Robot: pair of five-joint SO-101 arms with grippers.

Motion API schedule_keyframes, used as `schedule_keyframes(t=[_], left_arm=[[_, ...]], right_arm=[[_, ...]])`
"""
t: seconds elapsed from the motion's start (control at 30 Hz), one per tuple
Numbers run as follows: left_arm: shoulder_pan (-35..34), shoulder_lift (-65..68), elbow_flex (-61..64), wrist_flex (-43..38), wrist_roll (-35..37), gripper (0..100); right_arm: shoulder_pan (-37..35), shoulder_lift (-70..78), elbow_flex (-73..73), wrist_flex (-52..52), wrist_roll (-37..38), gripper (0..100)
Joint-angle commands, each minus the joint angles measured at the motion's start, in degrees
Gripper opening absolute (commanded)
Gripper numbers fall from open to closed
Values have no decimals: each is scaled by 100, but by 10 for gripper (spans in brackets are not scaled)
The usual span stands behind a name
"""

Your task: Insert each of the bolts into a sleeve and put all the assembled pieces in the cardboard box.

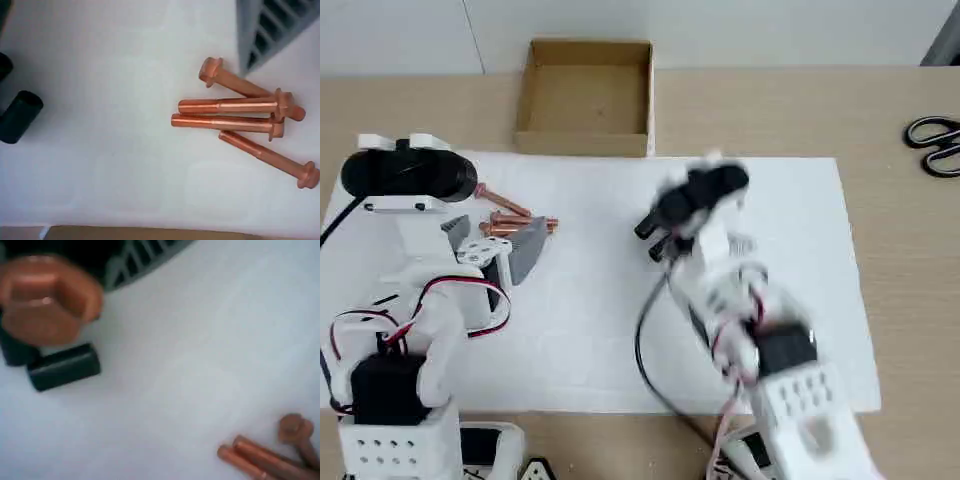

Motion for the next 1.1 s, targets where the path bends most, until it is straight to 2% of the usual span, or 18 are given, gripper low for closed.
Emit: schedule_keyframes(t=[0.0, 0.27, 0.47, 0.63, 0.87, 1.07], left_arm=[[-149, -70, -224, 9, -44, 299], [-176, -70, -224, 97, -62, 299], [-176, -62, -40, 53, -70, 299], [-176, -62, 13, 53, -53, 299], [-176, -53, 13, 53, -53, 300], [-176, -44, 13, 53, -53, 300]], right_arm=[[163, 2000, -2259, -136, 123, 4], [127, 6053, -6171, -1156, 132, 4], [127, 8382, -8448, -1991, 132, 4], [119, 9859, -9723, -2536, 132, 4], [-48, 11363, -11086, -2545, 132, 10], [-57, 12031, -11701, -2536, 246, 128]])
